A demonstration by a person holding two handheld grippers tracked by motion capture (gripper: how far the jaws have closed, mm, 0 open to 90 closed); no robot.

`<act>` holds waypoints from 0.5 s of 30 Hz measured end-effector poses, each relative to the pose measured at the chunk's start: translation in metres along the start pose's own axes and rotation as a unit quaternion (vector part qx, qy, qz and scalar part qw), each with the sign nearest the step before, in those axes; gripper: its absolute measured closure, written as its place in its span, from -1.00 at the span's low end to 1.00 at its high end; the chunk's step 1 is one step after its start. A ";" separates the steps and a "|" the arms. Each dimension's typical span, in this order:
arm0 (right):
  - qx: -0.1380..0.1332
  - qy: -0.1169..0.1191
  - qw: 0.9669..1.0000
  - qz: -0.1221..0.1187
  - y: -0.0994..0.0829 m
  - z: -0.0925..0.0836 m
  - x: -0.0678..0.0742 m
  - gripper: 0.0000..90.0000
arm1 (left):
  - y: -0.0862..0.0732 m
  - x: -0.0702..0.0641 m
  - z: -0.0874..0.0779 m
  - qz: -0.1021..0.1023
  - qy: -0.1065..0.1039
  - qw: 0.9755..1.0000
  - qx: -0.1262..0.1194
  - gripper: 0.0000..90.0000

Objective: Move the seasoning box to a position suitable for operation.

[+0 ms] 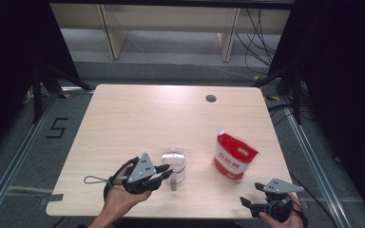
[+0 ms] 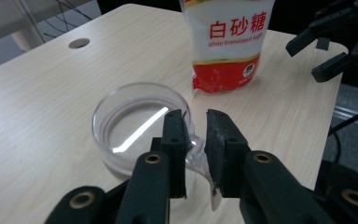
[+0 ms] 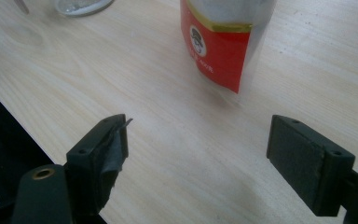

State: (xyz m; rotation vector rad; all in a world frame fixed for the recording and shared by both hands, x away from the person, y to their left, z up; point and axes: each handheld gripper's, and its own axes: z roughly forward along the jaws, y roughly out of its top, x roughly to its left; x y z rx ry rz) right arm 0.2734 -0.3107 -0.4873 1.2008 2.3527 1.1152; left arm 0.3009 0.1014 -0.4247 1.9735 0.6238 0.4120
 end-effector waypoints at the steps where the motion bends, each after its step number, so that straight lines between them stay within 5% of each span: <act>1: 0.004 -0.007 1.000 -0.002 0.000 -0.001 0.000 -0.53 | -0.004 0.000 0.000 -0.002 -0.001 1.000 -0.003 0.64; 8: 0.001 0.000 1.000 -0.008 0.001 0.000 0.000 -0.53 | -0.030 -0.008 0.005 -0.066 0.008 0.998 0.019 0.29; 12: -0.004 -0.003 1.000 -0.013 0.001 0.000 0.000 -0.53 | -0.039 -0.010 0.013 -0.085 0.004 0.996 0.033 0.17; 13: 0.001 -0.001 1.000 0.006 0.000 0.000 0.003 -0.53 | -0.041 -0.011 0.015 -0.087 0.004 0.996 0.031 0.16; 15: -0.002 -0.001 1.000 -0.014 0.001 0.001 -0.001 -0.53 | -0.043 -0.013 0.020 -0.087 0.005 0.996 0.028 0.16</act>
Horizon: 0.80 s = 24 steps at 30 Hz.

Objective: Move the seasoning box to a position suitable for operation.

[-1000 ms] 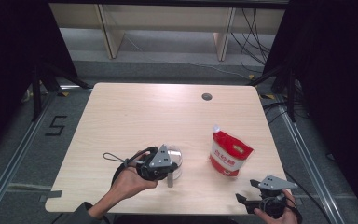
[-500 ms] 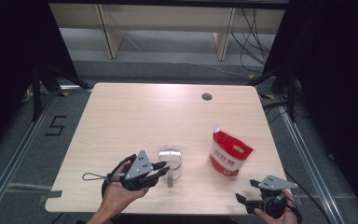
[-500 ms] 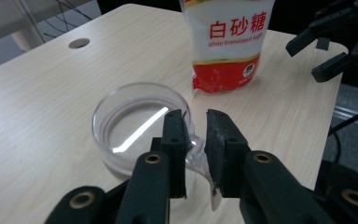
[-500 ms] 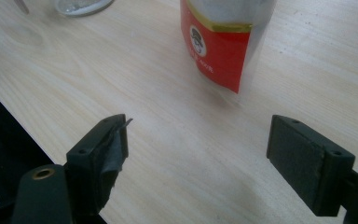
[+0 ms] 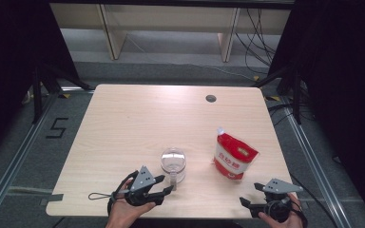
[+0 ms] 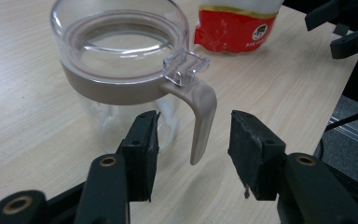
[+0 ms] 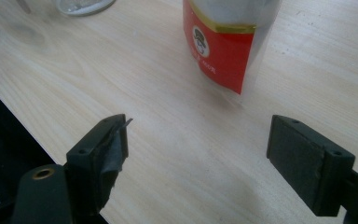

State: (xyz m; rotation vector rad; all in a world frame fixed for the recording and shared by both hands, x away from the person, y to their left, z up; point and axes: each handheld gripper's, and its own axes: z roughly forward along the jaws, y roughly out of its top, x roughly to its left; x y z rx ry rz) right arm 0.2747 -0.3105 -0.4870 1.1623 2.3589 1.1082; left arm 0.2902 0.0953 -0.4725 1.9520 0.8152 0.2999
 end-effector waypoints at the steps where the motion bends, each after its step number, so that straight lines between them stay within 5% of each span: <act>1: 0.004 0.000 1.000 0.022 -0.001 0.000 0.004 -0.53 | -0.001 -0.002 0.002 0.003 -0.002 1.000 0.007 0.17; 3: 0.004 0.001 1.000 0.000 0.000 0.000 0.001 -0.53 | -0.001 -0.004 0.006 0.009 0.002 1.000 0.011 0.19; 17: -0.001 -0.008 1.000 -0.004 0.000 0.000 0.001 -0.53 | -0.002 -0.006 0.022 0.019 -0.001 1.000 0.016 0.50; 24: 0.002 0.010 1.000 -0.001 0.000 0.002 0.001 -0.53 | -0.003 -0.004 0.023 0.026 -0.006 1.000 0.017 0.72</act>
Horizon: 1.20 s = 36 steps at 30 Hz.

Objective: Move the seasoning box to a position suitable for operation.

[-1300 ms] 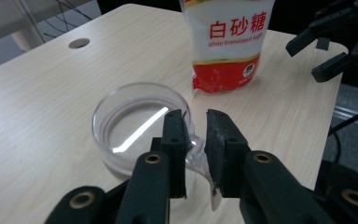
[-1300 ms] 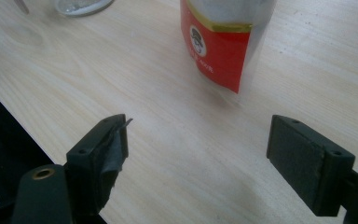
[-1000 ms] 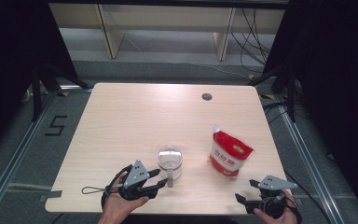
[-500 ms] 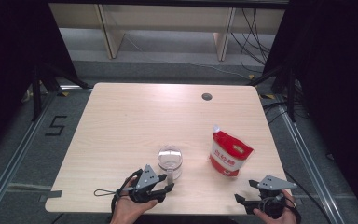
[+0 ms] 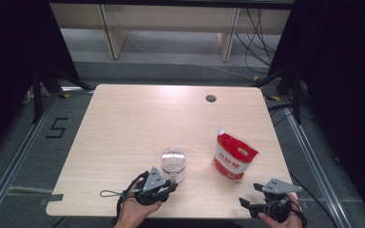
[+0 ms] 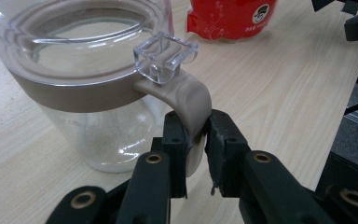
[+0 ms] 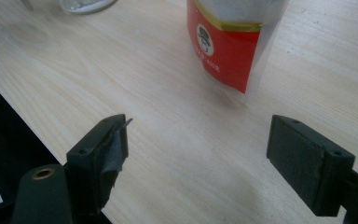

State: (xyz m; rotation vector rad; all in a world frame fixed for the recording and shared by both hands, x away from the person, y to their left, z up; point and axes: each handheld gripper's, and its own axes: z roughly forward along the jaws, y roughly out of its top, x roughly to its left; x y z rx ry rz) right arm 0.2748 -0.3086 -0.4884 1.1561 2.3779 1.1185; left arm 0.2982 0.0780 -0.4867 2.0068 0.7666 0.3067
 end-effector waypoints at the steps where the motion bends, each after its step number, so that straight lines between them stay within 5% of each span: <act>1: 0.000 -0.003 1.000 0.002 0.000 0.000 0.001 -0.53 | 0.000 0.001 -0.001 0.003 0.003 1.000 0.002 0.72; 5: 0.000 -0.002 1.000 0.002 0.000 -0.001 0.000 -0.53 | -0.002 0.007 -0.006 0.014 0.008 1.000 0.015 0.70; 11: 0.006 -0.008 1.000 0.022 -0.001 -0.002 0.004 -0.53 | -0.009 0.019 -0.020 -0.002 0.009 1.000 0.015 0.66; 13: 0.001 -0.009 1.000 0.001 -0.001 -0.001 0.000 -0.53 | -0.012 0.025 -0.026 -0.004 0.021 1.000 0.015 0.64; 23: -0.001 -0.011 1.000 0.003 -0.001 -0.001 0.001 -0.51 | -0.021 0.052 -0.042 -0.021 0.072 0.997 0.014 0.60; 27: -0.003 -0.007 1.000 0.003 0.000 0.000 0.000 -0.51 | -0.021 0.061 -0.042 -0.009 0.091 0.996 0.015 0.57; 29: 0.005 -0.003 1.000 0.023 -0.001 -0.001 0.003 -0.51 | -0.021 0.065 -0.038 -0.025 0.108 0.994 0.013 0.57; 31: 0.001 -0.010 1.000 0.014 -0.001 -0.001 0.002 -0.51 | -0.021 0.068 -0.035 -0.033 0.115 0.993 0.002 0.59; 36: 0.003 -0.004 1.000 0.023 -0.001 -0.001 0.004 -0.51 | -0.020 0.071 -0.032 -0.014 0.122 0.992 0.015 0.66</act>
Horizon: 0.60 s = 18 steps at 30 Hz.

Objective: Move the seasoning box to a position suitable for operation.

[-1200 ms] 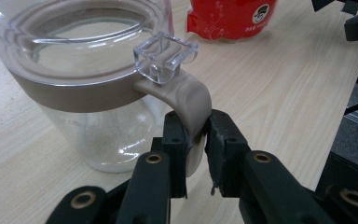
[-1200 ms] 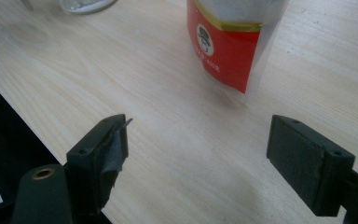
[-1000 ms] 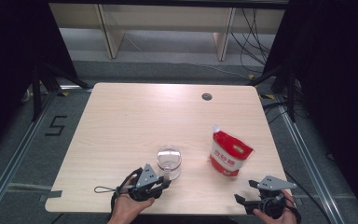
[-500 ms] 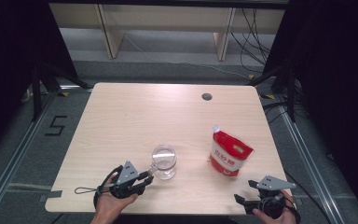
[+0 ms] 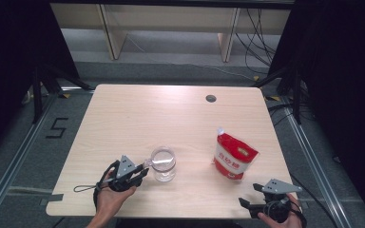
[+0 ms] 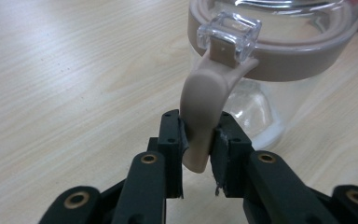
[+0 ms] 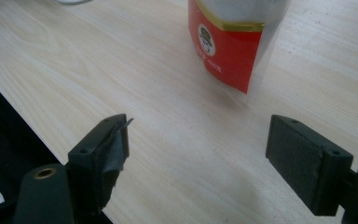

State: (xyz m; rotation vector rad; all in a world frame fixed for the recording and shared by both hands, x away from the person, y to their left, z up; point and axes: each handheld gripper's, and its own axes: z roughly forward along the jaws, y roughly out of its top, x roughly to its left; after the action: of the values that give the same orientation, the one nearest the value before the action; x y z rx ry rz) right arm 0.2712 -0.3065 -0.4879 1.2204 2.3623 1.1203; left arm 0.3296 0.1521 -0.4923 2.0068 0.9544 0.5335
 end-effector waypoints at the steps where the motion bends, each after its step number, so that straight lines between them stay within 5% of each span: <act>1: -0.001 0.002 1.000 -0.004 0.000 0.000 -0.001 -0.51 | 0.000 0.000 0.000 0.004 0.002 1.000 0.001 0.66; 2: -0.001 -0.004 1.000 -0.011 0.000 0.000 -0.002 -0.51 | 0.001 0.001 0.000 0.013 0.001 1.000 0.001 0.67; 4: -0.002 0.000 1.000 -0.007 0.000 0.001 -0.001 -0.51 | 0.001 0.000 0.003 -0.006 -0.002 1.000 -0.012 0.67; 10: -0.008 -0.007 1.000 -0.025 0.001 0.001 -0.004 -0.51 | 0.002 0.002 0.006 0.018 -0.015 1.000 -0.014 0.68; 13: -0.002 0.003 1.000 -0.006 0.000 0.001 -0.002 -0.51 | 0.003 -0.002 0.008 0.025 -0.025 0.999 -0.021 0.68; 18: -0.001 0.003 1.000 -0.014 0.000 0.001 -0.004 -0.51 | 0.004 -0.008 0.011 0.021 -0.040 0.999 -0.026 0.67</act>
State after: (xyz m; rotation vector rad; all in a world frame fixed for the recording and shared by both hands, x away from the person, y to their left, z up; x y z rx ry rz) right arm 0.2740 -0.3087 -0.4890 1.1817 2.3751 1.1182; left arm 0.3335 0.1384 -0.4959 1.9902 0.8429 0.4923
